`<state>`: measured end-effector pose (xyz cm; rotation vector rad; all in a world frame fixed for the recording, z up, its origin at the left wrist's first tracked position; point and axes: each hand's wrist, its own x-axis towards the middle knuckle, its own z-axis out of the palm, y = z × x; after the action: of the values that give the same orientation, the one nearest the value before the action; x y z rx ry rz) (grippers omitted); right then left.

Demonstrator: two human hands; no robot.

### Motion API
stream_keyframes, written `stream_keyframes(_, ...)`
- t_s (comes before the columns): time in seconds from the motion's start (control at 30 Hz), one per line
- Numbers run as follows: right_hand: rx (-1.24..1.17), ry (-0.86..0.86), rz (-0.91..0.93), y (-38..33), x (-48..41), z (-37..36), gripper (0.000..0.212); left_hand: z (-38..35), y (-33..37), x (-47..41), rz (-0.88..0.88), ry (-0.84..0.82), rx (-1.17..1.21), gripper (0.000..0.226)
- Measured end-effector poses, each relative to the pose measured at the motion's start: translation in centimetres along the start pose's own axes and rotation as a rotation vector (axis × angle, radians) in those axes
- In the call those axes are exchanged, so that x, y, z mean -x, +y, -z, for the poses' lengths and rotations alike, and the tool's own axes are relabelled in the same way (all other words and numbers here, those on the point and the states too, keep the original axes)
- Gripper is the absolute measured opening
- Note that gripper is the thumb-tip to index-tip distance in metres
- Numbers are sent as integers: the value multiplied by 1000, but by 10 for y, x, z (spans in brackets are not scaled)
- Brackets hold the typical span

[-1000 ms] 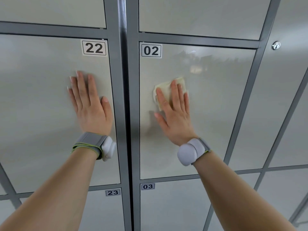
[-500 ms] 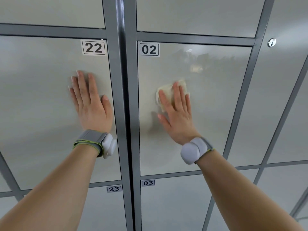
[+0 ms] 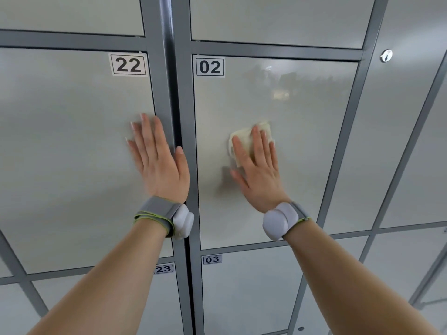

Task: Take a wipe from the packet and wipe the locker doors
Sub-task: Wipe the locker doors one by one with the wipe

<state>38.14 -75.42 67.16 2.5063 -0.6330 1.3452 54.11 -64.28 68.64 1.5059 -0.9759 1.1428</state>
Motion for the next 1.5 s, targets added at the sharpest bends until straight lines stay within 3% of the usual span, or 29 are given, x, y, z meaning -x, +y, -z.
stream_keyframes(0.17,-53,44,-142,8,-19,15,64,-10,6,5,37,18,-14,57)
stream_keyframes(0.53,5,10,78,29,13,-1,56,-15,2,8,16,12,-113,58)
stream_keyframes(0.7,-52,120,-32,42,-13,17,58,-17,3,7,19,14,-143,58)
stream_keyframes(1.07,-8,-18,140,59,23,5,60,-21,8,8,26,58,-220,57)
stream_keyframes(1.23,-77,98,28,71,-5,23,57,-24,8,6,31,67,-246,57)
stream_keyframes(1.5,-26,10,48,71,18,10,60,-26,14,8,84,74,-240,58)
